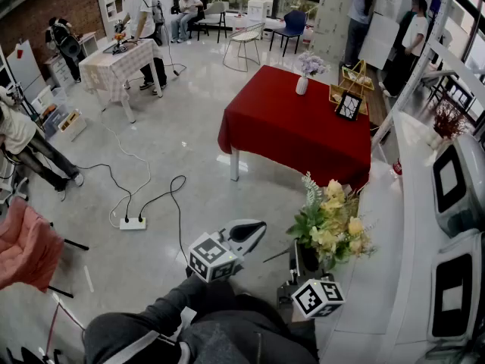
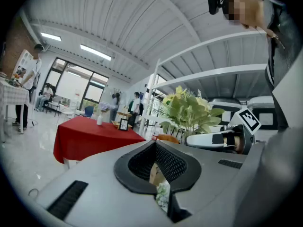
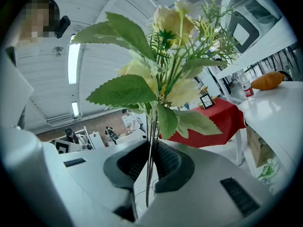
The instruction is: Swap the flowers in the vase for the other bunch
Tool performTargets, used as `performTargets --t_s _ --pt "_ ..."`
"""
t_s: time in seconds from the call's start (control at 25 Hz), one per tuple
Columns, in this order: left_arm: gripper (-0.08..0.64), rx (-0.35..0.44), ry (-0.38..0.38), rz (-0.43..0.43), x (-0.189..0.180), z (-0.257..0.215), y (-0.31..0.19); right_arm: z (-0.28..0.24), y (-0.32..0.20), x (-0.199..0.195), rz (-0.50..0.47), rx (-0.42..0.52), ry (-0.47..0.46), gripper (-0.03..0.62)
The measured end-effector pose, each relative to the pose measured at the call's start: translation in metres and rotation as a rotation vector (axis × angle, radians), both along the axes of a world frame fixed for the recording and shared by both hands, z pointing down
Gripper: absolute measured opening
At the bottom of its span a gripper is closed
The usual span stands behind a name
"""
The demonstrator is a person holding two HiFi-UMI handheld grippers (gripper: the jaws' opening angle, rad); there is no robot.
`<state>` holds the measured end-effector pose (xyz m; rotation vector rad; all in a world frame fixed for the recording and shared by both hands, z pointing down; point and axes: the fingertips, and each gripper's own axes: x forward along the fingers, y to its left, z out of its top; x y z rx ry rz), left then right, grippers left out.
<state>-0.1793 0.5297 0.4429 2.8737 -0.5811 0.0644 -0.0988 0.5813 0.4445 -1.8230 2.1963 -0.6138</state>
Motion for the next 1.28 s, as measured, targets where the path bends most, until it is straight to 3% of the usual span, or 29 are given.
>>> performTargets --t_s 0.44,0.84,1.28 --pt "0.009 -0.061 -0.013 -0.056 -0.02 0.026 0.028 0.006 0.011 -0.006 -0.022 -0.008 -0.027 0.032" --pt "0.009 -0.068 0.008 -0.003 0.017 0.023 0.013 -0.007 -0.01 0.02 0.03 0.031 0.049 0.032" --pt "0.009 -0.095 0.017 -0.022 0.048 0.021 -0.039 -0.008 -0.067 0.037 0.013 0.002 0.075 0.032"
